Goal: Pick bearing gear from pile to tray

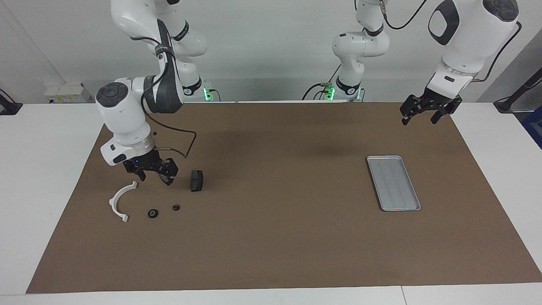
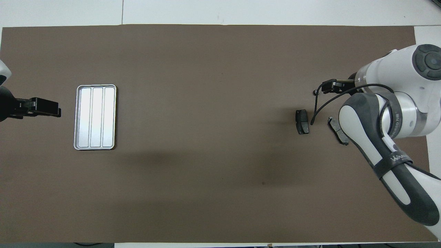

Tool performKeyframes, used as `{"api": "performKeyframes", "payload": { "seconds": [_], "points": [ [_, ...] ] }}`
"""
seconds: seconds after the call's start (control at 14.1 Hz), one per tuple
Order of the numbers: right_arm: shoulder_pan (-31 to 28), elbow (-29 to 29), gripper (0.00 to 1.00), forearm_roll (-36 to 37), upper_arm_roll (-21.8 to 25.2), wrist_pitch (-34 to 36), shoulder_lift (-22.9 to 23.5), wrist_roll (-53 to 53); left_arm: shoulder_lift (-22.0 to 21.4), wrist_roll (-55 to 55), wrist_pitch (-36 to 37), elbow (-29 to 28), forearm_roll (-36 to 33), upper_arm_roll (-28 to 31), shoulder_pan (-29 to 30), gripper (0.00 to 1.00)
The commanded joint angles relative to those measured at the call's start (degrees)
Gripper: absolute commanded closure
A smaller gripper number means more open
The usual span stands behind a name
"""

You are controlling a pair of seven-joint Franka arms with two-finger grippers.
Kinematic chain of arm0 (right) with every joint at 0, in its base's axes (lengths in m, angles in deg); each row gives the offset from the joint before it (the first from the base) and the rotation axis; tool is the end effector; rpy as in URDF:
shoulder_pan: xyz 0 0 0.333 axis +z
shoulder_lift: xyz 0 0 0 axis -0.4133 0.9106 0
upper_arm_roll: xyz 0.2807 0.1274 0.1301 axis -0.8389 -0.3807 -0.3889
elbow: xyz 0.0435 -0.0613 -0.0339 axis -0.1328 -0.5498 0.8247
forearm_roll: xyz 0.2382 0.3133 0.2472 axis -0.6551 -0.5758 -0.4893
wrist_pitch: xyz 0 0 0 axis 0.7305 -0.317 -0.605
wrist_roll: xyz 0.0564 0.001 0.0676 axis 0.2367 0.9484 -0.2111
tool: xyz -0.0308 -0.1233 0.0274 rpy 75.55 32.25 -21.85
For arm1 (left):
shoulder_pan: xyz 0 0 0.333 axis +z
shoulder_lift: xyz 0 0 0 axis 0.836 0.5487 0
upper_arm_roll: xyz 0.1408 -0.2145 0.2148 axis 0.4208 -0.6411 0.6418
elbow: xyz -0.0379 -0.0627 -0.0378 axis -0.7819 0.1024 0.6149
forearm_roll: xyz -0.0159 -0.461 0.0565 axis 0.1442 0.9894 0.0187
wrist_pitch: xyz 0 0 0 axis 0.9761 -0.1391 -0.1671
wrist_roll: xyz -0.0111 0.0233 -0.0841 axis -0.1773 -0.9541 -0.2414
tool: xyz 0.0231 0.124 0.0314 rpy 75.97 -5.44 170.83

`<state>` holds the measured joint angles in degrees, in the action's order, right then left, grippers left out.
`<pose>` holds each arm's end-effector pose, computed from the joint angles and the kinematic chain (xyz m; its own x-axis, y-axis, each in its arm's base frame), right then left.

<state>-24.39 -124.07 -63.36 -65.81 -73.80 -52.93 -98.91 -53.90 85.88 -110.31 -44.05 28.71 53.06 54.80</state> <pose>0.6934 0.0255 0.3451 0.9777 -0.1883 0.0932 -0.1885 -0.9821 -0.0076 0.6134 -0.0241 0.5780 0.9992 -0.0337 0.0204 -0.0338 -0.9994 0.0062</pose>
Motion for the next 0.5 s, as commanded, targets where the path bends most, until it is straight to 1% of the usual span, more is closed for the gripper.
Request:
{"api": "performKeyframes", "payload": {
  "seconds": [0.0,0.21,0.43],
  "points": [
    [0.24,0.92,0.0,1.38,-0.18,-1.75,2.94,-5.97,-1.45,-0.45,-0.51,-1.63,0.94,0.16,-0.01,0.0],
    [0.51,2.32,0.0,3.31,-0.18,-2.99,6.19,-10.36,-1.45,-0.45,-0.51,-1.63,0.94,0.16,-0.01,0.0],
    [0.51,6.27,0.0,3.67,-0.18,-2.9,11.02,-13.71,-1.45,-0.45,-0.51,-1.63,0.85,0.16,-0.01,0.0]
  ]
}}
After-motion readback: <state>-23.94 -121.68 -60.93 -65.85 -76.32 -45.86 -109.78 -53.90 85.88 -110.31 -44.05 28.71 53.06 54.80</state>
